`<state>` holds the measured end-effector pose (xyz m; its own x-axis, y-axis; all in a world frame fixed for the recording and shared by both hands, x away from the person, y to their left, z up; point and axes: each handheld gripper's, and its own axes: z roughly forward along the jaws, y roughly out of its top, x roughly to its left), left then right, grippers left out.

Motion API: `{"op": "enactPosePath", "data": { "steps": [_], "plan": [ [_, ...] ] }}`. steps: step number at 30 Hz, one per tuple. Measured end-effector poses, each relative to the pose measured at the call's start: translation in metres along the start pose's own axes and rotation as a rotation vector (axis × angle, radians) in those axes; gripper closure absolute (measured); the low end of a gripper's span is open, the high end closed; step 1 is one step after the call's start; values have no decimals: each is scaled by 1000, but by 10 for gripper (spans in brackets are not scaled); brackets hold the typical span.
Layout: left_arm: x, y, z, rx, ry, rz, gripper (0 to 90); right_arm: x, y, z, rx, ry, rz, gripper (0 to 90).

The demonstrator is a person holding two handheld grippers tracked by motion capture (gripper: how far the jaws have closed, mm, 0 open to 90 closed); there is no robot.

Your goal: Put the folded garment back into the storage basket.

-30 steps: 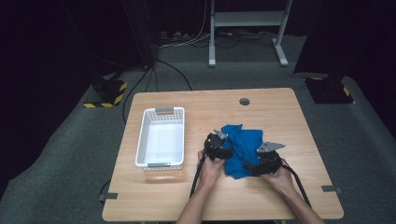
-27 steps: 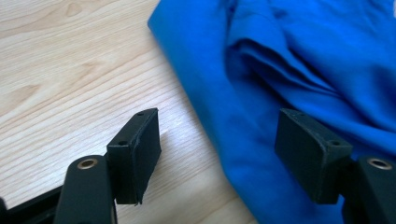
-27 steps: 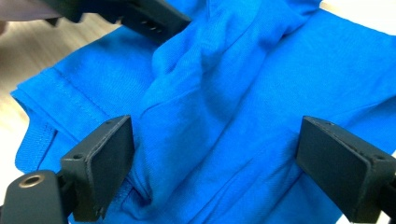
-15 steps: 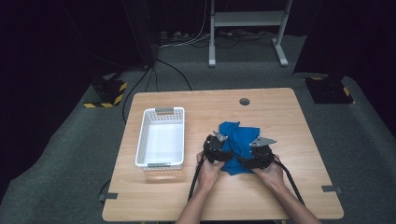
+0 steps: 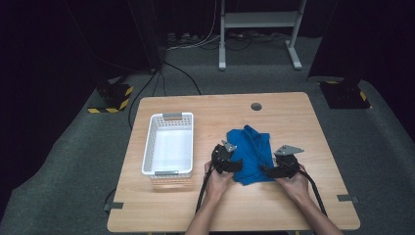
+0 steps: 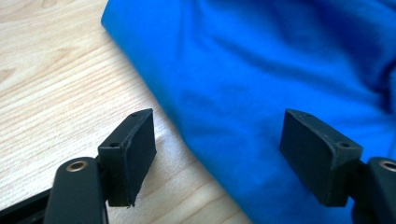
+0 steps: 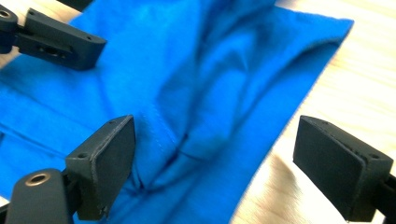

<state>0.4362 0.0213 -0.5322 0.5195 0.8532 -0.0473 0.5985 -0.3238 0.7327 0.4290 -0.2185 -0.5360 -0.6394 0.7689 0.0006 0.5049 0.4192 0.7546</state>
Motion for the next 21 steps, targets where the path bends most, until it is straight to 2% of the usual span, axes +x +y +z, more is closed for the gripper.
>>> {"op": "enactPosePath", "data": {
  "steps": [3,6,8,11,13,15,17,19,21],
  "plan": [
    [-3,2,-1,-22,-17,1,255,5,5,3,-14,19,2,131],
    [-7,2,2,-1,-6,26,253,13,10,7,-17,23,-13,133],
    [-6,0,5,9,0,29,251,15,12,13,3,15,-25,134],
    [-2,-2,4,8,0,18,253,10,8,16,21,17,-8,130],
    [0,-2,3,11,10,17,253,4,4,10,18,1,-14,129],
    [1,-2,2,15,9,9,250,-2,-1,4,12,11,7,129],
    [-1,-1,0,13,3,13,246,-5,-2,1,11,9,16,130],
    [-5,1,-2,-1,-20,20,236,-4,0,1,0,7,9,133],
    [-8,1,-3,-5,-22,30,236,-2,1,2,0,8,7,134]
  ]
}}
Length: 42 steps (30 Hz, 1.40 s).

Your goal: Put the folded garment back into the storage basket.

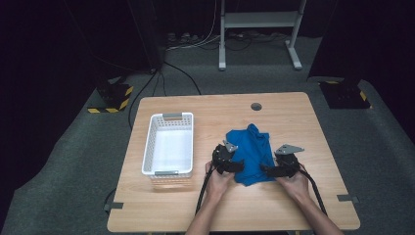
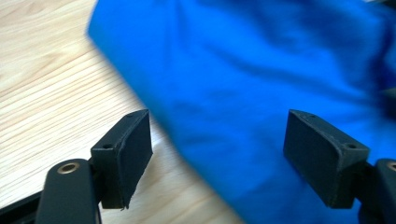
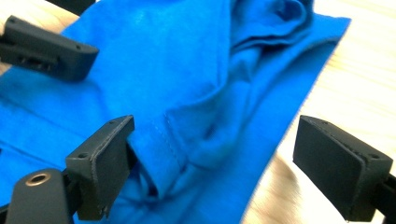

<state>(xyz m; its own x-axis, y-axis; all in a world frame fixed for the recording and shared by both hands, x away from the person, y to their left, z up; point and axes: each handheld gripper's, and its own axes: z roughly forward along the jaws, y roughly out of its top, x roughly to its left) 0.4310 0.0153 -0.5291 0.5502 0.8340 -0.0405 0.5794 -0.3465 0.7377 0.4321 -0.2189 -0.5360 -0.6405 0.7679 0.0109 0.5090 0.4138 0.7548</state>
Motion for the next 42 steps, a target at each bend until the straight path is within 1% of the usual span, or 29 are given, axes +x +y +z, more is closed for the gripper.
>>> {"op": "enactPosePath", "data": {
  "steps": [1,2,4,6,7,9,10,11,12,14,16,17,18,19,20,21,23,26,28,29,31,32,33,36,38,39,40,42],
  "plan": [
    [-3,0,1,14,17,25,237,4,2,4,13,-2,-15,135],
    [-4,-1,3,28,35,37,240,4,2,6,21,-4,-23,132],
    [2,-4,3,16,19,2,238,3,1,7,22,2,-14,129],
    [8,-7,3,5,18,-20,235,-2,-1,5,21,1,-4,125],
    [11,-7,3,9,23,-29,235,-5,-2,3,17,6,4,123],
    [13,-6,3,16,32,-32,235,-7,-3,0,15,7,17,124],
    [12,-6,2,21,36,-30,235,-8,-3,-2,14,0,9,127],
    [11,-5,1,22,41,-23,236,-8,-2,-4,10,-4,4,132],
    [8,-4,0,15,34,-21,240,-7,-1,-5,-2,-1,7,136],
    [2,-2,-3,-1,8,-14,237,-5,1,-5,-15,12,11,137],
    [-4,-2,-2,7,17,17,237,-2,3,-1,2,9,-6,137],
    [-6,-2,0,25,37,37,241,-1,3,2,16,6,-13,137],
    [-4,-4,1,24,41,38,241,-1,2,4,31,1,-20,131],
    [0,-6,1,18,22,11,233,-2,1,5,31,6,-12,128],
    [4,-8,1,18,13,-5,229,-5,-1,3,24,12,3,127],
    [7,-9,0,14,10,-14,226,-8,-3,0,15,9,12,127],
    [10,-10,-2,16,20,-15,225,-15,-8,-6,10,2,27,128],
    [7,-9,-3,11,24,-10,236,-19,-9,-11,3,2,37,133],
    [3,-8,-4,-2,-3,-12,233,-16,-7,-11,-15,-1,26,141],
    [1,-8,-3,2,-5,-4,232,-14,-6,-10,-17,1,20,141],
    [0,-9,0,10,11,10,229,-11,-5,-5,-1,1,11,139],
    [2,-10,0,8,2,-8,228,-9,-5,-3,9,-2,3,137],
    [4,-11,0,8,0,-14,225,-10,-6,-3,7,0,8,136],
    [7,-12,-2,5,-1,-23,224,-16,-9,-9,9,-15,12,132],
    [7,-11,-3,6,0,-29,226,-17,-11,-13,11,-36,-7,135],
    [8,-11,-3,0,3,-28,230,-16,-10,-13,4,-38,-14,142],
    [9,-9,-2,-9,4,-36,231,-15,-8,-13,-10,-38,-17,145],
    [12,-6,-2,-23,9,-48,228,-12,-3,-9,-20,-19,-8,145]
  ]
}}
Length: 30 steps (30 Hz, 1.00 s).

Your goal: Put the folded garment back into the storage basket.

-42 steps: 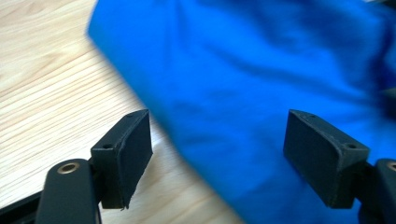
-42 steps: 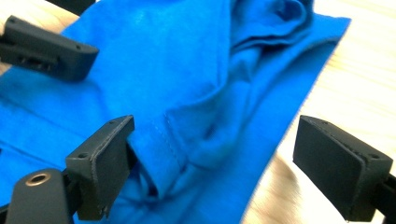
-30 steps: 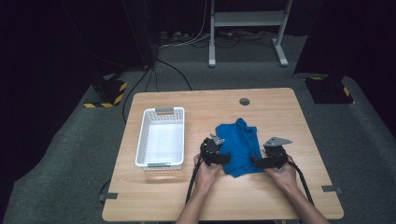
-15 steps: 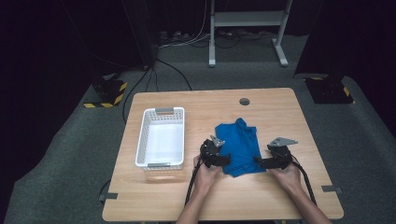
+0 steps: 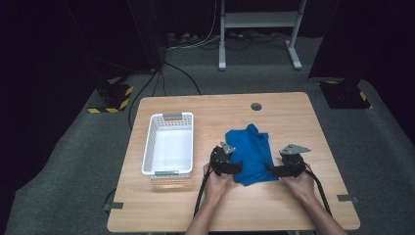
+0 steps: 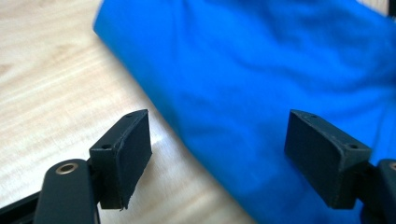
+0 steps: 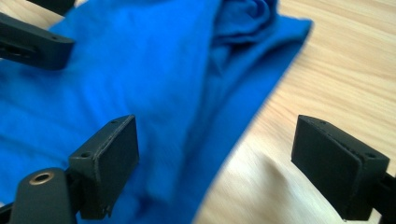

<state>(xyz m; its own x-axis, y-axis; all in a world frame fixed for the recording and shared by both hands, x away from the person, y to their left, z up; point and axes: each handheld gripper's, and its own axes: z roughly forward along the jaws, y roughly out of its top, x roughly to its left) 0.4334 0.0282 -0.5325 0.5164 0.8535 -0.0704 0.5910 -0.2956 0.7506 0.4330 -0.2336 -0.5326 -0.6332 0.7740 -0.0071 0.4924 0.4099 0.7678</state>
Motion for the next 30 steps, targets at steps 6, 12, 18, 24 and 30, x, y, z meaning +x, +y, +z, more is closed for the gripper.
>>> {"op": "enactPosePath", "data": {
  "steps": [6,12,18,24,30],
  "plan": [
    [4,-1,5,34,34,18,217,6,9,16,29,-5,-5,148],
    [5,-1,2,47,31,19,224,-5,0,5,36,-9,3,143],
    [9,6,3,12,45,-7,227,-8,10,7,2,-17,25,153],
    [12,2,7,39,51,-4,224,-8,9,18,38,-26,18,149],
    [10,3,5,52,30,-1,211,-2,3,8,41,-18,-21,153]
  ]
}}
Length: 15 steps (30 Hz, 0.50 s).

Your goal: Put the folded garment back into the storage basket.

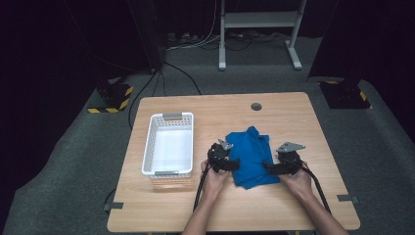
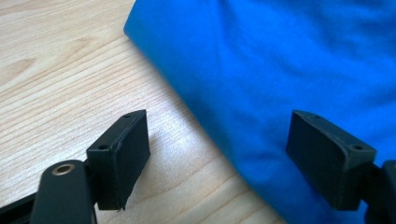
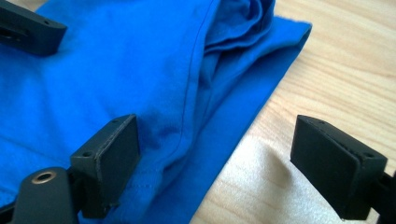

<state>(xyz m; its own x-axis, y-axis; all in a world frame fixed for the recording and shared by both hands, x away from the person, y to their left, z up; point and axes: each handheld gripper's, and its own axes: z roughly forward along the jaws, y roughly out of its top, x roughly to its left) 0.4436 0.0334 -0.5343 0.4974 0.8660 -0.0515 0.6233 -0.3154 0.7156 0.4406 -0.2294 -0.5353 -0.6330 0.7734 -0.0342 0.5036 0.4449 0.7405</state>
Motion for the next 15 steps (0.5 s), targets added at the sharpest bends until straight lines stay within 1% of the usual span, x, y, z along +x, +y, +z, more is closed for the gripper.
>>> {"op": "enactPosePath", "data": {
  "steps": [1,3,4,5,8,10,11,12,13,15],
  "plan": [
    [1,1,0,-10,1,-11,212,-1,1,0,-9,0,4,153],
    [2,4,1,-26,7,-28,210,-3,4,0,-33,3,30,153],
    [2,4,1,-36,13,-31,211,-4,7,0,-50,5,49,154],
    [2,5,2,-35,17,-32,214,-5,10,2,-57,4,55,154],
    [2,5,6,2,36,-8,214,-5,13,9,-34,-9,52,155],
    [2,2,5,-9,32,-10,217,-6,10,12,-9,-20,55,152],
    [2,1,3,-4,26,0,220,-8,7,10,-8,-15,68,147],
    [2,0,2,-2,19,5,219,-10,5,8,-6,-13,65,146],
    [2,0,1,1,23,11,216,-11,3,5,-7,-17,65,147],
    [3,2,0,-2,32,7,218,-11,2,1,-6,-20,50,151]
  ]
}}
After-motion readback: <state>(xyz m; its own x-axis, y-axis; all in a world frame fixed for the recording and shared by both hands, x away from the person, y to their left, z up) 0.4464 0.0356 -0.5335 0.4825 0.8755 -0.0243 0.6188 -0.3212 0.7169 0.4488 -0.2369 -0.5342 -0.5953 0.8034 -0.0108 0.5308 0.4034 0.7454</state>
